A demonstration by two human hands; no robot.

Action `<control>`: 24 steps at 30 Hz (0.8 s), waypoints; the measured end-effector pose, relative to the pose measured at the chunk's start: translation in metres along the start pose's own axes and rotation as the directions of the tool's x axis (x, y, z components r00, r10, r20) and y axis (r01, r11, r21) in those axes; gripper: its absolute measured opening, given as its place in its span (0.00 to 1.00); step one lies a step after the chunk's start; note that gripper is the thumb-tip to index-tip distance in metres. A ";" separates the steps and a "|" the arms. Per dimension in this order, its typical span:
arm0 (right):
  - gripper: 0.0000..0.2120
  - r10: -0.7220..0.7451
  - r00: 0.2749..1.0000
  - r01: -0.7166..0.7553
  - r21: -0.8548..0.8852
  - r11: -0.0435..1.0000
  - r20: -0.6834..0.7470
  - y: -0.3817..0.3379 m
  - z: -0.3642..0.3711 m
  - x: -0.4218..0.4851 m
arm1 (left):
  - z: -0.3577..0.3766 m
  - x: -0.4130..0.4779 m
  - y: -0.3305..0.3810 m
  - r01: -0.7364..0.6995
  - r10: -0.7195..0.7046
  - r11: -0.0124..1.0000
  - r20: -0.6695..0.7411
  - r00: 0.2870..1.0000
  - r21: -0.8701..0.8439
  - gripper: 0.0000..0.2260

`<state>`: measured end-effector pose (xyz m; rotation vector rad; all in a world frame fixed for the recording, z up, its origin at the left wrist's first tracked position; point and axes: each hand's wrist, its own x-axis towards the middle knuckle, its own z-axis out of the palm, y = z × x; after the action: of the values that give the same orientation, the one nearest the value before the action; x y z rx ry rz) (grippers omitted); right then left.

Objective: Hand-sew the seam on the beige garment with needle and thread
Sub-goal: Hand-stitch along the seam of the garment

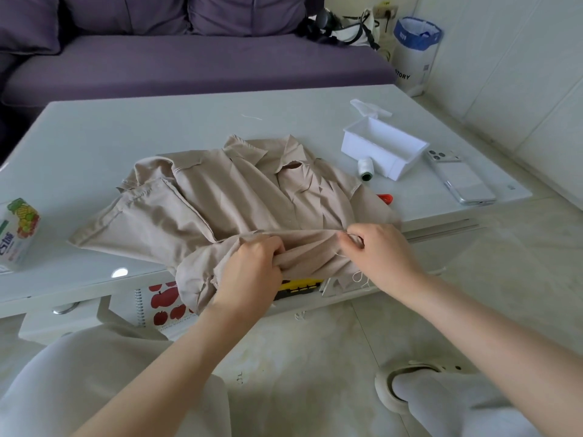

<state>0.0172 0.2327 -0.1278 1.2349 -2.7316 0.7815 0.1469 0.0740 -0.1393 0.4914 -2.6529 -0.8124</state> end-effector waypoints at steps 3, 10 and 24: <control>0.23 0.075 0.997 -0.070 -0.138 0.988 0.033 0.006 0.003 0.007 | -0.010 -0.006 -0.002 0.073 -0.073 0.997 -0.010 0.997 -0.013 0.11; 0.19 0.108 0.993 -0.083 -0.347 0.934 0.052 0.004 0.024 0.022 | -0.034 -0.020 -0.018 0.070 -0.069 0.994 -0.017 0.998 0.085 0.09; 0.20 0.203 0.973 -0.138 -0.422 0.896 0.113 0.001 0.031 0.035 | -0.056 -0.019 -0.022 0.266 -0.315 0.889 -0.078 0.946 -0.373 0.19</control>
<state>-0.0022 0.1940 -0.1470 1.0087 -2.9427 0.0954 0.1912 0.0377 -0.1118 0.8243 -2.2600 -1.2724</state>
